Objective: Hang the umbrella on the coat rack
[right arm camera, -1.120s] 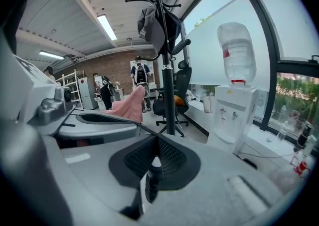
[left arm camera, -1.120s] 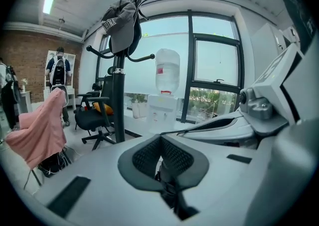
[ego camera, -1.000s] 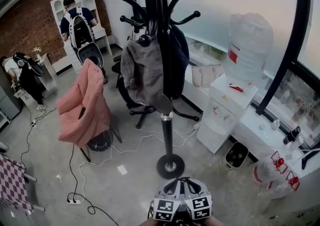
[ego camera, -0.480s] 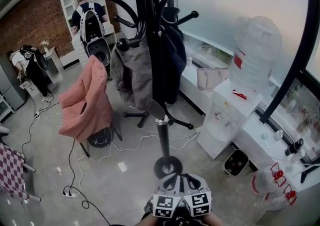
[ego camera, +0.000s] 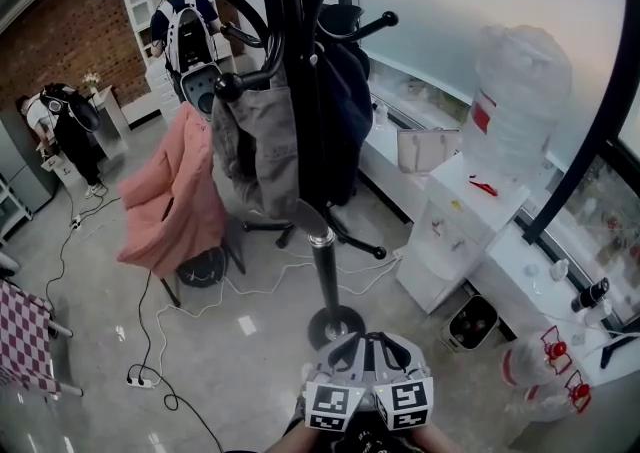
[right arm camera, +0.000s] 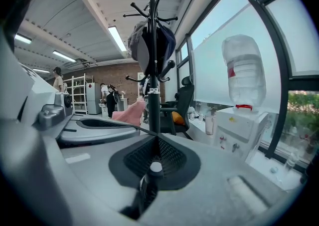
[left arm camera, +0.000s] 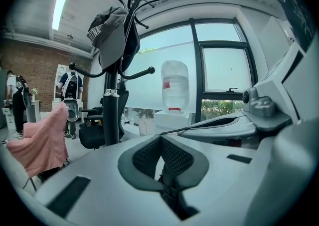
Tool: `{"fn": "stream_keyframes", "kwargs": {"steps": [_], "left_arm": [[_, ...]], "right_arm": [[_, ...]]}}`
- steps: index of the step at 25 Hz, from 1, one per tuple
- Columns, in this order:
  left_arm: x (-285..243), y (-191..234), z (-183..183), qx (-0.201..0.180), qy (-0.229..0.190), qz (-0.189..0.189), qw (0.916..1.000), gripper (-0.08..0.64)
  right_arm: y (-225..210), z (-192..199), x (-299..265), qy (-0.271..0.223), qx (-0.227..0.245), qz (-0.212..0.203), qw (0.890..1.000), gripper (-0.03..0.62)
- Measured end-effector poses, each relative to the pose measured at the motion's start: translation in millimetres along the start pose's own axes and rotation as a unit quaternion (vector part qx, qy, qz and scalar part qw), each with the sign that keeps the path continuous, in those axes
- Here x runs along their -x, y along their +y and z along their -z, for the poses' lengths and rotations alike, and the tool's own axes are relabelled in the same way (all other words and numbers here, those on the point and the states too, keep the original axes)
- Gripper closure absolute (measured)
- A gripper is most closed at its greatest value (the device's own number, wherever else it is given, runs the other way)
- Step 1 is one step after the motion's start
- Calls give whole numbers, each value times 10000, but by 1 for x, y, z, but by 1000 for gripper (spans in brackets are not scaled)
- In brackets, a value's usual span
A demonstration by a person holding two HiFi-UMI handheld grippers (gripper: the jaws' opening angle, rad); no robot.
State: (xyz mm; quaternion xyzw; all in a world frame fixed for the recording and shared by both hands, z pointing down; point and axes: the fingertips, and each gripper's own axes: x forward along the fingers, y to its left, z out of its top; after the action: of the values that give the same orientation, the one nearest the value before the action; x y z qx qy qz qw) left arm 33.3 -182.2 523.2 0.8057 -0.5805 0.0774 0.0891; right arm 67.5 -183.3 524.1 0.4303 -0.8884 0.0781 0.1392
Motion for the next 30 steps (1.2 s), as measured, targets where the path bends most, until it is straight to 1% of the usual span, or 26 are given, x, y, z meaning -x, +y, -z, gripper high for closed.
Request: {"fn": "stream_keyframes", "kwargs": {"steps": [2, 5, 7, 10, 13, 17, 22, 26, 30], "left_arm": [[-1, 2, -11, -5, -91, -11, 10000, 551], [-2, 5, -26, 126, -201, -74, 9997, 551], [-3, 6, -36, 133, -248, -51, 9996, 551], [-6, 9, -54, 72, -359, -28, 9993, 551], [-8, 14, -67, 116, -454, -95, 9989, 551], [-11, 17, -80, 91, -566, -110, 9983, 551], [-16, 17, -99, 30, -731, -37, 9973, 551], [-20, 21, -118, 73, -919, -46, 9957, 551], [-29, 25, -133, 137, -997, -90, 9949, 551]], "right_arm": [[-2, -9, -1, -67, 46, 26, 10000, 589], [-3, -25, -2, -202, 117, 48, 9997, 589], [-6, -36, -4, -310, 103, 63, 9994, 589], [-10, -53, -7, -453, 110, -8, 9989, 589], [-12, -68, -9, -552, 204, -67, 9982, 589], [-15, -82, -10, -681, 239, -2, 9974, 589], [-24, -102, -11, -852, 266, 105, 9960, 589], [-29, -119, -14, -1000, 374, 128, 9942, 589], [-37, -132, -20, -1070, 501, 141, 9929, 589]]}}
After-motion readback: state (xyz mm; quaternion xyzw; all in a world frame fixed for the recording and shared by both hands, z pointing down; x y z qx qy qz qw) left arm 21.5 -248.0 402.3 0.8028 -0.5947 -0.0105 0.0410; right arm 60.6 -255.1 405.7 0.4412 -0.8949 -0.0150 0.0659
